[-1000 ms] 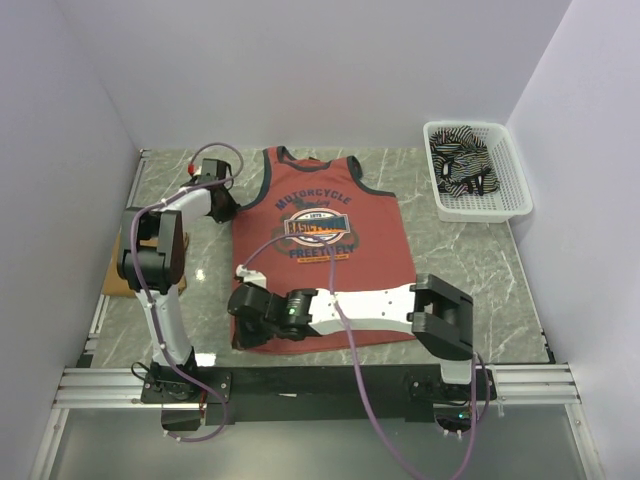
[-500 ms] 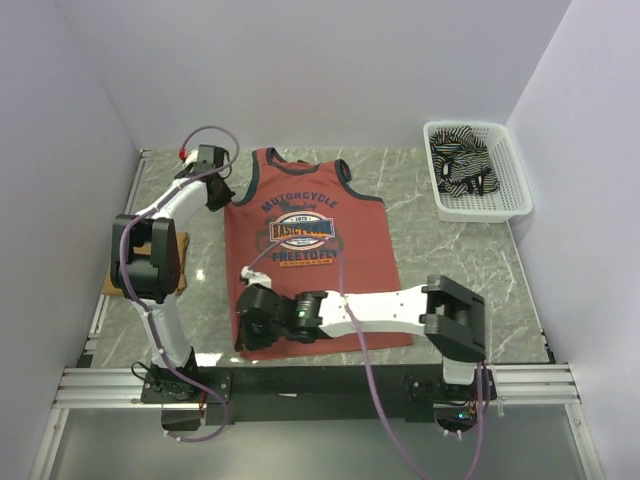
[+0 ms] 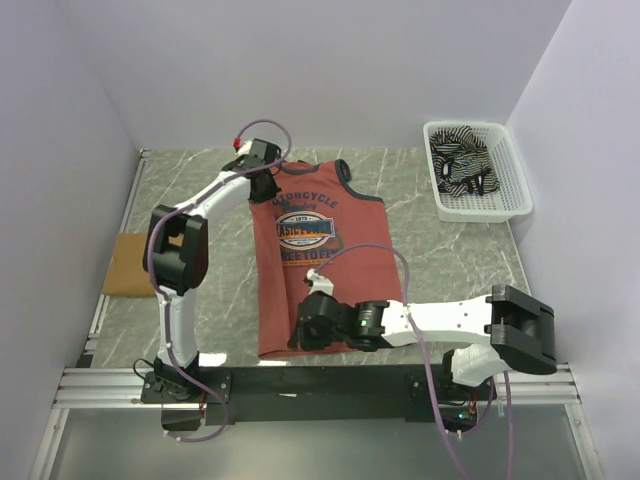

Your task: Fold and stack the tank tops

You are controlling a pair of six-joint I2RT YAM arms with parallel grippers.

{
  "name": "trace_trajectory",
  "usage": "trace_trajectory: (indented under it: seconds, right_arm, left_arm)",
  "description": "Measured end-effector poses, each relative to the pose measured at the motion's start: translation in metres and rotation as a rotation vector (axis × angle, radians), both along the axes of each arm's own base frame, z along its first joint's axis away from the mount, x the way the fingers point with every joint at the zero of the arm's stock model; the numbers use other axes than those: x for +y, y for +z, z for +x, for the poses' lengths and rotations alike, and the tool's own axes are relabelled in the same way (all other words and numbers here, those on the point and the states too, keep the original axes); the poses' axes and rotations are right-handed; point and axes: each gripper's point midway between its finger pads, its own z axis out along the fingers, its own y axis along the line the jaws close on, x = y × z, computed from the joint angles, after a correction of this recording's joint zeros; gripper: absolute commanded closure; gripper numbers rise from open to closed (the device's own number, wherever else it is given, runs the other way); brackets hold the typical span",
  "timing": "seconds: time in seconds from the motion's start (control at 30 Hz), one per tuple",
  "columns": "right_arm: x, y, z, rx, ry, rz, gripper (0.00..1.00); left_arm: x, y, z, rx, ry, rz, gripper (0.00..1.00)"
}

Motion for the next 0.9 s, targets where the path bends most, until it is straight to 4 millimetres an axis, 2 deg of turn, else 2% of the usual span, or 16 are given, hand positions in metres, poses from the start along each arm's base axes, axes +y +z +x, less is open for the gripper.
trace_trajectory:
  seconds: [0.3, 0.57, 0.67, 0.7, 0.77, 0.8, 0.87, 0.9]
  right_arm:
    - [-0.032, -0.023, -0.005, 0.028, -0.065, -0.011, 1.0]
    - [-0.044, -0.04, -0.007, 0.046, -0.097, -0.025, 1.0]
    - [-0.044, -0.041, -0.006, 0.049, -0.103, -0.022, 0.96]
    - [-0.044, -0.041, -0.006, 0.049, -0.106, -0.021, 0.87]
    - [-0.045, -0.041, -0.005, 0.05, -0.114, -0.021, 0.77]
    - [-0.046, -0.042, -0.006, 0.053, -0.116, -0.024, 0.67]
    - [-0.052, -0.046, -0.006, 0.058, -0.134, -0.038, 0.6]
    - [-0.057, -0.047, -0.007, 0.058, -0.142, -0.049, 0.54]
  left_arm:
    - [-0.052, -0.014, -0.003, 0.012, -0.087, 0.003, 0.99]
    - [-0.061, -0.027, -0.004, 0.027, -0.104, 0.007, 0.99]
    - [-0.063, -0.031, -0.004, 0.033, -0.109, 0.003, 0.89]
    - [-0.064, -0.031, -0.003, 0.031, -0.111, 0.003, 0.78]
    - [-0.066, -0.03, -0.001, 0.02, -0.119, -0.004, 0.63]
    - [-0.068, -0.029, 0.001, 0.009, -0.125, -0.01, 0.52]
    - [-0.073, -0.025, 0.006, -0.015, -0.142, -0.026, 0.42]
    - [-0.075, -0.022, 0.009, -0.03, -0.153, -0.031, 0.38]
